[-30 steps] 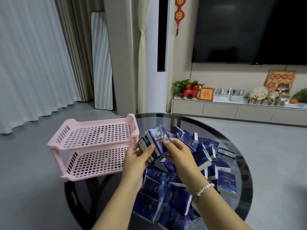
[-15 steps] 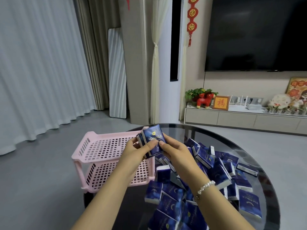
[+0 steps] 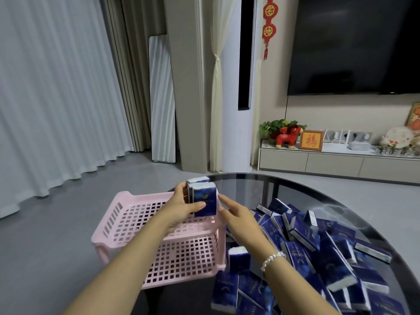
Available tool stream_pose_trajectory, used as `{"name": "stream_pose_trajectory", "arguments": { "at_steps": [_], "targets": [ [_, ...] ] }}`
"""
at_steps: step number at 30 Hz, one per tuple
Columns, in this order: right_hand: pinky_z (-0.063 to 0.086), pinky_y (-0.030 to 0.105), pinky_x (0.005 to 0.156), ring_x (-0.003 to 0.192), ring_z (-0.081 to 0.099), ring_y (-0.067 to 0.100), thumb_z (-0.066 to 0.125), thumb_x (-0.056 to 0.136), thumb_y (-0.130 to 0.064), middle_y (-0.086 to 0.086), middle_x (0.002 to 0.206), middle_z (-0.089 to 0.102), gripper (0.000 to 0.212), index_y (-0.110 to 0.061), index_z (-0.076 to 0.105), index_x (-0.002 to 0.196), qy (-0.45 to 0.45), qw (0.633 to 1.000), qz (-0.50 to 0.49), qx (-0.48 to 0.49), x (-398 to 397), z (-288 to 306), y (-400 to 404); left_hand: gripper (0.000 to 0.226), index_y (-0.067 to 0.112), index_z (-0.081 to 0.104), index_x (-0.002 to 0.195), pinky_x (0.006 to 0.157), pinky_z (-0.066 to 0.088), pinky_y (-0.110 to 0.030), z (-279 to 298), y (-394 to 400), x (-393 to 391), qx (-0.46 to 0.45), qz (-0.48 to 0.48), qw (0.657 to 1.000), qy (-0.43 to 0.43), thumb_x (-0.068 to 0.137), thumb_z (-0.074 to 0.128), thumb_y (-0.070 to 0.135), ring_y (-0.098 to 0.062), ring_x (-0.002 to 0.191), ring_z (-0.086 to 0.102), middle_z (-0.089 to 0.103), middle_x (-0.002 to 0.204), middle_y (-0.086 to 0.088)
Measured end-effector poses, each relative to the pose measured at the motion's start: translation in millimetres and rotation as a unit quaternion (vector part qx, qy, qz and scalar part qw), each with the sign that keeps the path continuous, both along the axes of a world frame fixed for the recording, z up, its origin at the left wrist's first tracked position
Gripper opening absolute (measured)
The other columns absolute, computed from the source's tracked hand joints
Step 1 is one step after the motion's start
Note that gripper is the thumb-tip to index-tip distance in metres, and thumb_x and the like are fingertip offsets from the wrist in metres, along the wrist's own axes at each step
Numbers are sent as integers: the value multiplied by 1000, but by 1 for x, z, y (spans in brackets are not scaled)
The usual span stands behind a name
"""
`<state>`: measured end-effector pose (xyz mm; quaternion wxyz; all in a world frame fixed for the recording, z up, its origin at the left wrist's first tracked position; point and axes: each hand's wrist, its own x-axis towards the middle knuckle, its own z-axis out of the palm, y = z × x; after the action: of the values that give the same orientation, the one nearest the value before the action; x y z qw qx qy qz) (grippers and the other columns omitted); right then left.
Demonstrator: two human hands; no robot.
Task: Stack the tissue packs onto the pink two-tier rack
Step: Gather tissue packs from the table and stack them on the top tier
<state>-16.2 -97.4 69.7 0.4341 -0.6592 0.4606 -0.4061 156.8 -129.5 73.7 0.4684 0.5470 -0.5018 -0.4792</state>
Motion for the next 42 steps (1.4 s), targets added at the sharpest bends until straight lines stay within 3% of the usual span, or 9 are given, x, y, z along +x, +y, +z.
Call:
{"name": "stream_pose_trajectory", "arguments": {
  "at_steps": [4,10,14,19,22,28,35,38,42],
  "targets": [
    [43,25,102,124,45,2,42,98,-19,-23,138,43,40,-38,48,132,-22,1000,-4,-1,2,-11,1,70,38,32,132,96,51,-46,-11,-13,6,15,-22,999,-35,84,66,-1,-21,114,56,53,129,-1],
    [48,19,92,110,56,-1,43,97,-16,-24,118,58,43,-39,46,133,-7,1000,-14,-27,1,-13,0,78,39,20,146,103,46,-41,-12,-13,3,-5,-31,992,-120,90,59,2,-15,117,53,54,129,3],
    [41,15,91,111,48,-3,40,95,-14,-20,123,48,48,-35,40,138,48,997,-17,-62,4,-13,-5,73,38,17,147,110,37,-40,-14,-9,-1,-3,-36,977,-209,92,58,14,-16,124,49,51,137,6],
    [36,5,76,109,41,0,33,97,-14,-10,125,34,47,-30,36,141,55,998,1,-43,7,-11,-13,62,37,28,144,111,35,-45,-15,-11,-1,20,-52,976,-211,89,54,29,-18,126,49,50,141,3],
    [37,2,69,105,41,-4,32,98,-14,-9,128,34,45,-27,40,139,56,998,1,-41,9,-14,-14,56,32,31,144,111,35,-41,-13,-7,-1,9,-50,976,-210,94,55,23,-15,125,49,52,138,6],
    [40,6,73,105,45,-4,39,98,-20,-11,124,38,41,-26,43,138,33,998,-24,-50,13,-19,-15,84,29,-4,152,113,33,-41,-8,0,-1,16,-10,978,-206,94,56,34,-16,132,43,42,148,6],
    [36,12,83,112,45,1,42,97,-23,-16,123,41,41,-28,42,138,34,995,-52,-72,13,-19,-11,90,29,-13,150,114,30,-41,-4,6,-4,7,-5,979,-203,93,57,34,-18,137,36,35,152,3],
    [38,20,94,118,44,3,43,97,-22,-18,124,43,40,-27,44,137,35,994,-56,-84,11,-20,-8,88,29,-7,152,114,30,-43,-6,8,-4,-15,-2,980,-196,92,57,36,-15,137,36,36,149,10],
    [41,34,106,125,43,7,45,96,-23,-13,135,46,41,-24,45,137,32,993,-67,-90,10,-24,-2,78,23,23,145,107,41,-47,-5,16,-7,-55,45,984,-162,82,63,47,-18,132,45,44,145,7]
  ]
}}
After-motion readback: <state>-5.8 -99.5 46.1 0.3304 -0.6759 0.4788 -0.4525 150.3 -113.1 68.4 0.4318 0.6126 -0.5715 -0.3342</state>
